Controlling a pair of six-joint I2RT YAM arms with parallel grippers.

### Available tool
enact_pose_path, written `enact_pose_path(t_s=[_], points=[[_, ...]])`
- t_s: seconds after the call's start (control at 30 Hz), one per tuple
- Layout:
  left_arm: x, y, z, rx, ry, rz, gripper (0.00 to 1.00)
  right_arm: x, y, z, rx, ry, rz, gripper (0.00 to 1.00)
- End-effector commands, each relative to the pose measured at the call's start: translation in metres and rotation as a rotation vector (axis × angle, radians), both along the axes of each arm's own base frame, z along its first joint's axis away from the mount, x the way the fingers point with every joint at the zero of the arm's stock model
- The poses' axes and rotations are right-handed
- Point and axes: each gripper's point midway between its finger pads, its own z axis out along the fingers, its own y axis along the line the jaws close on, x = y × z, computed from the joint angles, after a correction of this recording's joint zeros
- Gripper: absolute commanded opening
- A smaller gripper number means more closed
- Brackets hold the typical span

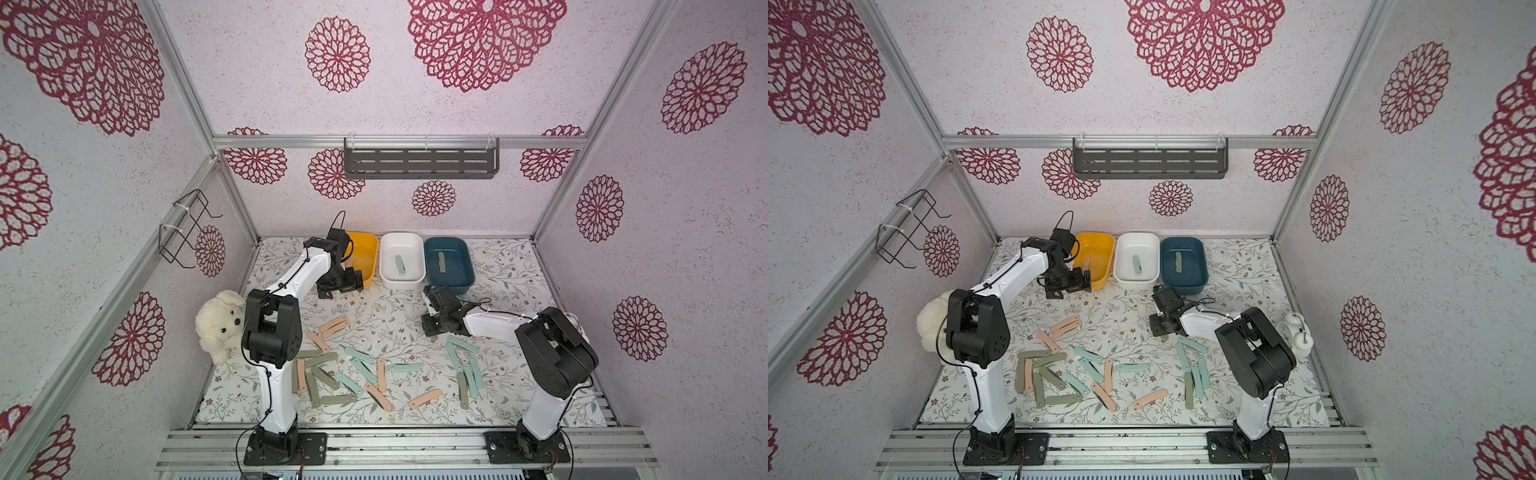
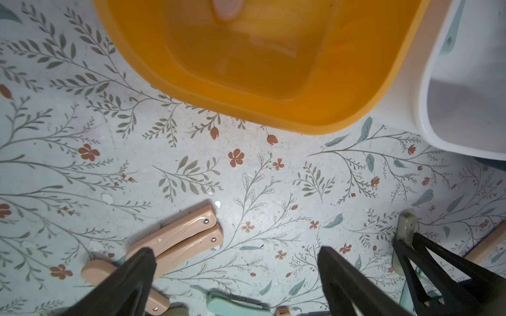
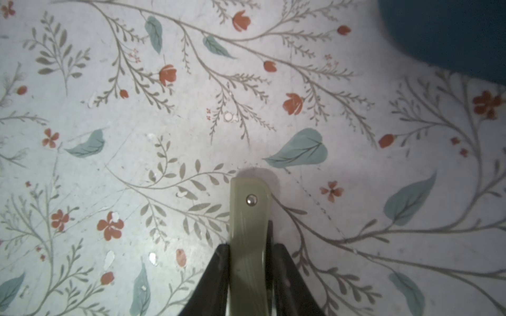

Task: Place the fruit knives into the storage box by color
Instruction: Pick up the fruit knife from the center of the board.

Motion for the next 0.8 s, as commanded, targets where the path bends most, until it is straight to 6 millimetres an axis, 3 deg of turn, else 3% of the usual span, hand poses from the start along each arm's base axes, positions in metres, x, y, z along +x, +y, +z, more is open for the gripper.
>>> enact_pose_path(t_s=[0.0, 0.3, 0.57, 0.77], points=[[0.002, 0.003, -0.001, 0.013, 0.001, -0.011, 0.97, -0.044, -0.027, -0.042, -0.115, 0.188, -0.012, 0.22], [0.003, 0.004, -0.007, -0.011, 0.027, 0.001, 0.97, -0.026, -0.022, -0.019, -0.104, 0.132, -0.026, 0.13], [0.005, -0.015, 0.001, -0.115, 0.036, 0.005, 0.97, -0.009, -0.022, 0.031, -0.066, 0.035, -0.061, 0.11], [0.019, -0.038, 0.024, -0.234, 0.007, 0.009, 0.97, 0.005, -0.022, 0.072, -0.002, -0.049, -0.096, 0.11]])
